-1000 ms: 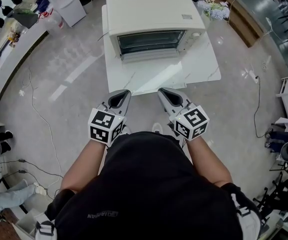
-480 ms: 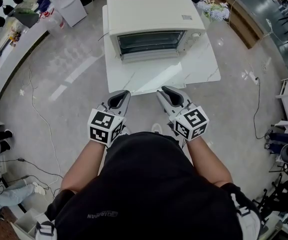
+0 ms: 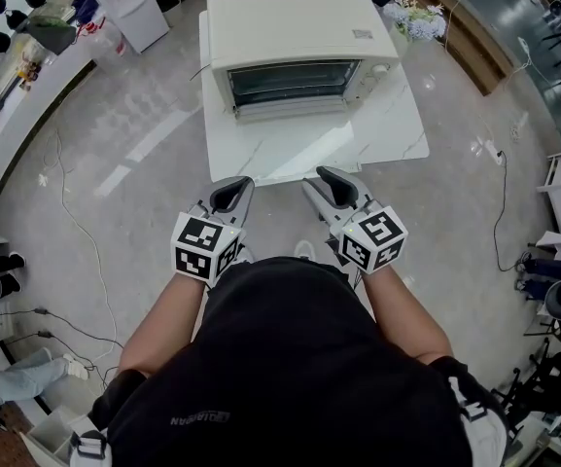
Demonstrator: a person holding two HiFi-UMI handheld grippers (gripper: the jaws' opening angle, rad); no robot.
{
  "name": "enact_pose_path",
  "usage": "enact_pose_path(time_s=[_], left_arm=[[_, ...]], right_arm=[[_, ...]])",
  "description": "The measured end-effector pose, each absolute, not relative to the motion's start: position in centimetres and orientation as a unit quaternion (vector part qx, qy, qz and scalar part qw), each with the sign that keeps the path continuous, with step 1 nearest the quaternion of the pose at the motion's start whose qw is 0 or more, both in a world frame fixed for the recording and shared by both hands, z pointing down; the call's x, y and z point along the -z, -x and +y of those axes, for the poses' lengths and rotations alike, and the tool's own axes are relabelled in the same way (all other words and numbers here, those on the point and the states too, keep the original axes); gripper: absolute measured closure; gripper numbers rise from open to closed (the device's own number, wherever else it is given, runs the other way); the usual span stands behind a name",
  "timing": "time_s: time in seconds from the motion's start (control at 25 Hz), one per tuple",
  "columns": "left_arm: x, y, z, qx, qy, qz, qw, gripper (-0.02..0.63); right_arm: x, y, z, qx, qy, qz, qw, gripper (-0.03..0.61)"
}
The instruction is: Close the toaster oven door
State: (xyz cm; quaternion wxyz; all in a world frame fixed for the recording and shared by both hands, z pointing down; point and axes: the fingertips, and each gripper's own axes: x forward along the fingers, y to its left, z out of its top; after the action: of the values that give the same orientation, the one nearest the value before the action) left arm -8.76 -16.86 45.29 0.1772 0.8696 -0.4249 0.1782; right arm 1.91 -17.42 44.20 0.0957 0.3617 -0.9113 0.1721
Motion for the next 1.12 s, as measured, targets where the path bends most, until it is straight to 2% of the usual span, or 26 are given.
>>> enact_pose_path(time_s=[0.2,0.64,1.12], left_arm=[[-45.3,8.6,-16.8,-0.178,-0.869,-0.426,0.179,0.612],[-46.4,9.1,-16.6,-0.180,-0.862,-0.431,0.196,0.612],[-47.9,10.6,-15.8,-0.184,-0.848,-0.448,0.218,0.612]], right_arm=[[-44.2,-1.9,-17.3,-0.179,-0.357,-0.912,0.093,0.425],[-46.1,-2.7,-17.2,-0.232,-0.350,-0.904,0.073,0.425],[-59.7,-7.4,-17.6,-0.341,-0.406,-0.835,0.144,0.425]])
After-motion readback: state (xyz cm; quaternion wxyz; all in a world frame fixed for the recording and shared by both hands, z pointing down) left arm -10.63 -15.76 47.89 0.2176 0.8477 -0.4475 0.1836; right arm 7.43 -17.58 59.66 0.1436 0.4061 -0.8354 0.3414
